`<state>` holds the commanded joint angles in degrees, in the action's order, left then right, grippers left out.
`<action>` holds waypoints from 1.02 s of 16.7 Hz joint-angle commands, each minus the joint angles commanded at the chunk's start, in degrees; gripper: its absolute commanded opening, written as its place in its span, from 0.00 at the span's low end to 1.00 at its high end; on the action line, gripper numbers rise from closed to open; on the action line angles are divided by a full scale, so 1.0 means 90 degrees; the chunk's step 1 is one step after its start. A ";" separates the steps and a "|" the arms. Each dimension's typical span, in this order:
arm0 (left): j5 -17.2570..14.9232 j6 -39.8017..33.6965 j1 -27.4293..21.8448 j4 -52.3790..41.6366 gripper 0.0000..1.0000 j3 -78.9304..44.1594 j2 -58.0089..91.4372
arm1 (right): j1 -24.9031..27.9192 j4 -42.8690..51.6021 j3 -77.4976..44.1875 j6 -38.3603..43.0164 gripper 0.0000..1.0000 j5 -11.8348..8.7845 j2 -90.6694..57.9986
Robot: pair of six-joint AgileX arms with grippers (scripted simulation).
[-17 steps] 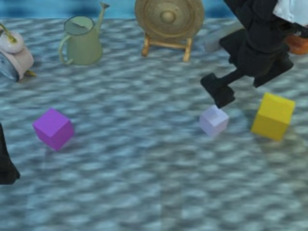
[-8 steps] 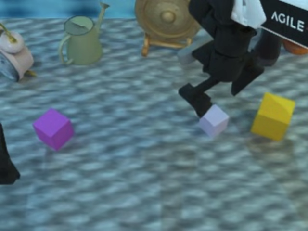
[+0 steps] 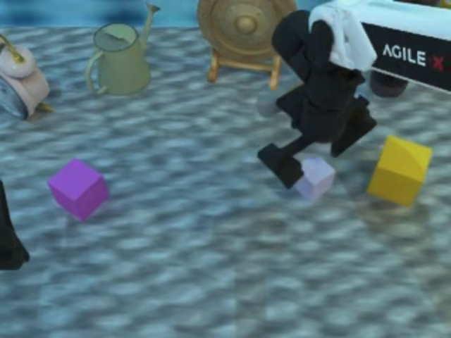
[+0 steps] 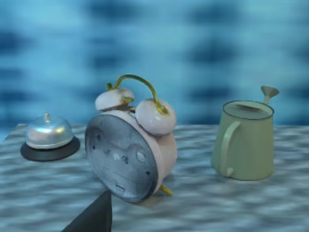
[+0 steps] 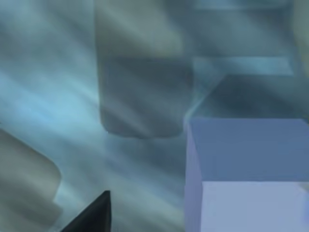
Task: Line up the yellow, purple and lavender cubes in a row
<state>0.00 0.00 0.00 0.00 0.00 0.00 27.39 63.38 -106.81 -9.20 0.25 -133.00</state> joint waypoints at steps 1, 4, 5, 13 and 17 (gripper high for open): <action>0.0000 0.0000 0.0000 0.0000 1.00 0.0000 0.0000 | 0.0004 -0.0300 0.0198 0.0004 1.00 0.0001 -0.0074; 0.0000 0.0000 0.0000 0.0000 1.00 0.0000 0.0000 | 0.0014 -0.0811 0.0602 0.0013 1.00 0.0003 -0.0247; 0.0000 0.0000 0.0000 0.0000 1.00 0.0000 0.0000 | 0.0015 -0.0846 0.0630 0.0013 1.00 0.0003 -0.0263; 0.0000 0.0000 0.0000 0.0000 1.00 0.0000 0.0000 | 0.0015 -0.0846 0.0630 0.0013 0.62 0.0003 -0.0263; 0.0000 0.0000 0.0000 0.0000 1.00 0.0000 0.0000 | 0.0015 -0.0846 0.0630 0.0013 0.32 0.0003 -0.0263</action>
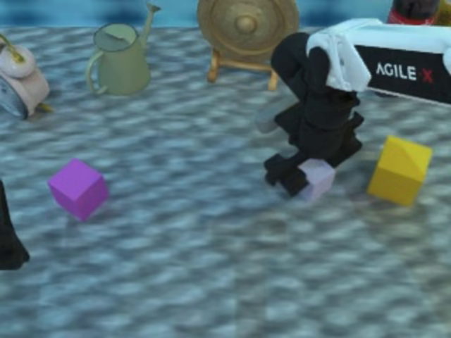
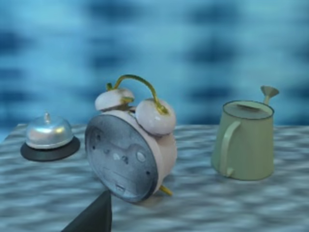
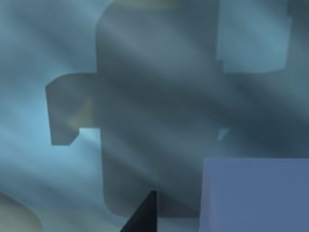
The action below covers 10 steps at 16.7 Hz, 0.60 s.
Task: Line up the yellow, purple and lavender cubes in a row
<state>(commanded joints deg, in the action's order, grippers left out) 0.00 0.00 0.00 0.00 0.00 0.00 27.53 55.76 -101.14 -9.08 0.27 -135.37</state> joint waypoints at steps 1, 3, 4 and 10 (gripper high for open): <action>0.0000 0.0000 0.0000 0.0000 1.00 0.0000 0.0000 | 0.0000 0.0000 0.0000 0.0000 0.25 0.0000 0.0000; 0.0000 0.0000 0.0000 0.0000 1.00 0.0000 0.0000 | 0.0000 0.0000 0.0000 0.0000 0.10 0.0000 0.0000; 0.0000 0.0000 0.0000 0.0000 1.00 0.0000 0.0000 | 0.0000 0.0000 0.0000 0.0000 0.02 0.0000 0.0000; 0.0000 0.0000 0.0000 0.0000 1.00 0.0000 0.0000 | 0.0000 0.0000 0.0000 0.0000 0.00 0.0000 0.0000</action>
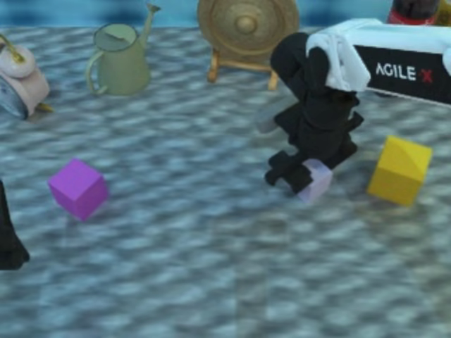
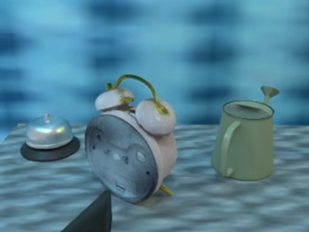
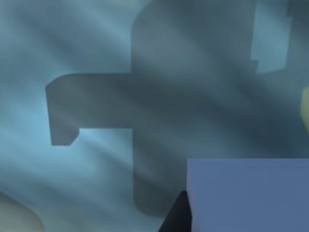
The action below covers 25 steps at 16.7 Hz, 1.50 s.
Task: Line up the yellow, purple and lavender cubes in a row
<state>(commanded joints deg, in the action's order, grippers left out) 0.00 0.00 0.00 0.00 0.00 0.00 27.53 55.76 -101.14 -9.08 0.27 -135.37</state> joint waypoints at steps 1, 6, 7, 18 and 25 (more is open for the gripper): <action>0.0000 0.0000 0.0000 0.0000 1.00 0.0000 0.0000 | 0.0000 0.0000 0.0000 0.0000 0.00 0.0000 0.0000; 0.0000 0.0000 0.0000 0.0000 1.00 0.0000 0.0000 | 0.0006 0.0322 -0.0291 0.0017 0.00 -0.0032 0.0246; 0.0000 0.0000 0.0000 0.0000 1.00 0.0000 0.0000 | 0.0008 0.0544 -0.0452 0.0022 0.00 -0.0032 0.0297; 0.0000 0.0000 0.0000 0.0000 1.00 0.0000 0.0000 | 0.0033 0.1557 -0.1127 0.0114 0.00 -0.0035 0.0597; 0.0000 0.0000 0.0000 0.0000 1.00 0.0000 0.0000 | 0.0440 0.1328 0.0051 0.2248 0.00 0.0016 0.1491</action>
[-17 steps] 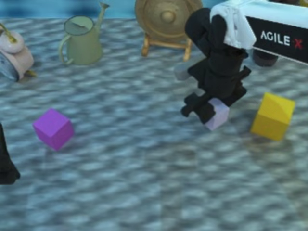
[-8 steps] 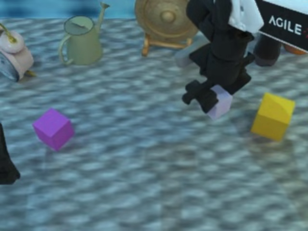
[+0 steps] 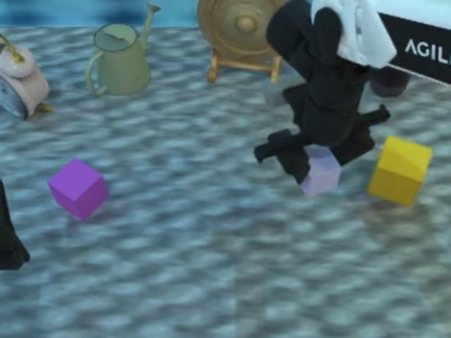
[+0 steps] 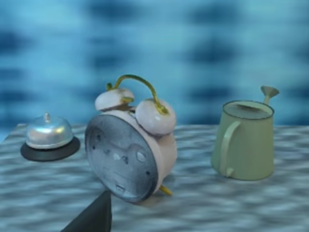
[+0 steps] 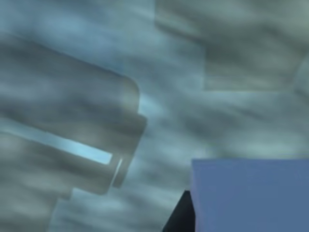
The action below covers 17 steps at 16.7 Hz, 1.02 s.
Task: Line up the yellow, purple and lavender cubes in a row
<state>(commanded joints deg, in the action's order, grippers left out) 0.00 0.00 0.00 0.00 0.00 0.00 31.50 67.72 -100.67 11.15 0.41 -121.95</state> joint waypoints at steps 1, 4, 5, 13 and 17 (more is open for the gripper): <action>0.0000 0.0000 0.0000 0.0000 1.00 0.0000 0.0000 | 0.0078 -0.0040 0.0246 0.0455 0.00 0.0009 0.0174; 0.0000 0.0000 0.0000 0.0000 1.00 0.0000 0.0000 | 0.0310 -0.0172 0.0946 0.1765 0.00 0.0036 0.0693; 0.0000 0.0000 0.0000 0.0000 1.00 0.0000 0.0000 | 0.0377 -0.0223 0.1150 0.2114 0.00 0.0045 0.0862; 0.0000 0.0000 0.0000 0.0000 1.00 0.0000 0.0000 | 0.0498 -0.0368 0.1635 0.2846 0.00 0.0061 0.1291; 0.0000 0.0000 0.0000 0.0000 1.00 0.0000 0.0000 | 0.0512 -0.0846 0.1983 0.2851 0.00 0.0065 0.1158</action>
<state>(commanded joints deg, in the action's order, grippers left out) 0.00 0.00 0.00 0.00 0.00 0.00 36.10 60.11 -82.83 36.81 1.00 -111.53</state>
